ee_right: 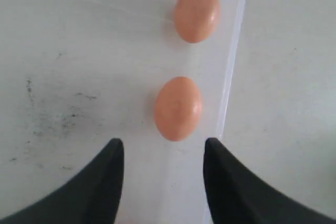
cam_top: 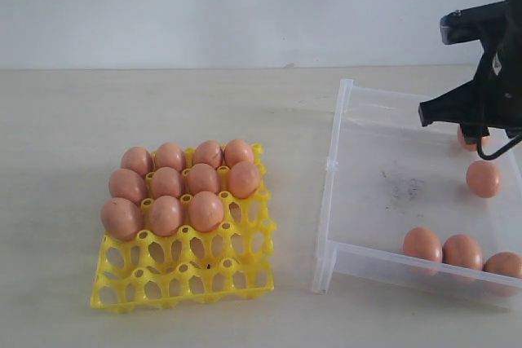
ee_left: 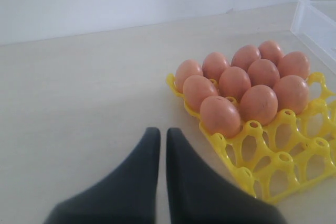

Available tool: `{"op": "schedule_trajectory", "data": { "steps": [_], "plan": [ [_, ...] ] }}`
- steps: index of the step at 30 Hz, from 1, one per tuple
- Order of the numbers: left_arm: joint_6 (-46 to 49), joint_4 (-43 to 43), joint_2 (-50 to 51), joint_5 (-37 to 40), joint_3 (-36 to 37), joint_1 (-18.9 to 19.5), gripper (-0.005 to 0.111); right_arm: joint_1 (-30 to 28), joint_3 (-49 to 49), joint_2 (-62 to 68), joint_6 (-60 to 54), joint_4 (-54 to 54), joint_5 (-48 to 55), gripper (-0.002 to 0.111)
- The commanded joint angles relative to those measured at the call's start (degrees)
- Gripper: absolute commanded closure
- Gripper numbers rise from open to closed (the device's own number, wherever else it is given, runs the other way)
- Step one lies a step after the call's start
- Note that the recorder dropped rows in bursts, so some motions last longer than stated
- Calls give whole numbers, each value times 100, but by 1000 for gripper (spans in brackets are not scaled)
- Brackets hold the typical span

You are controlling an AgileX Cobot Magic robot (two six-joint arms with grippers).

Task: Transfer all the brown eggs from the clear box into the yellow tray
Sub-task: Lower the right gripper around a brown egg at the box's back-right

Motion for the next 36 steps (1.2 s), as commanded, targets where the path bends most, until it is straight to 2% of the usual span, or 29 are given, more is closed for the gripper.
{"op": "schedule_trajectory", "data": {
  "steps": [1, 3, 7, 14, 18, 22, 27, 31, 33, 36],
  "plan": [
    [-45, 9, -15, -19, 15, -26, 103, -23, -118, 305, 246, -79, 22, 56],
    [-45, 9, -15, -19, 15, -26, 103, -51, -118, 411, 526, -29, -251, 50],
    [-45, 9, -15, -19, 15, -26, 103, -108, -118, 553, 1415, 32, -511, 50],
    [-45, 9, -15, -19, 15, -26, 103, -200, -118, 769, 1853, 33, -233, 50],
    [-45, 9, -15, -19, 15, -26, 103, -257, -118, 930, 1851, 8, 21, 50],
    [-45, 9, -15, -19, 15, -26, 103, -290, -118, 1046, 1855, 17, -168, 50],
    [-45, 9, -15, -19, 15, -26, 103, -688, -118, 1293, 1865, 15, -432, 50],
    [-45, 9, -15, -19, 15, -26, 103, -759, -118, 1408, 1655, 39, -918, 50],
    [-45, 9, -15, -19, 15, -26, 103, -759, -118, 1470, 1655, 14, -1066, 57],
    [-45, 9, -15, -19, 15, -26, 103, -879, -118, 1683, 1681, 49, -1196, 79]
  ]
}}
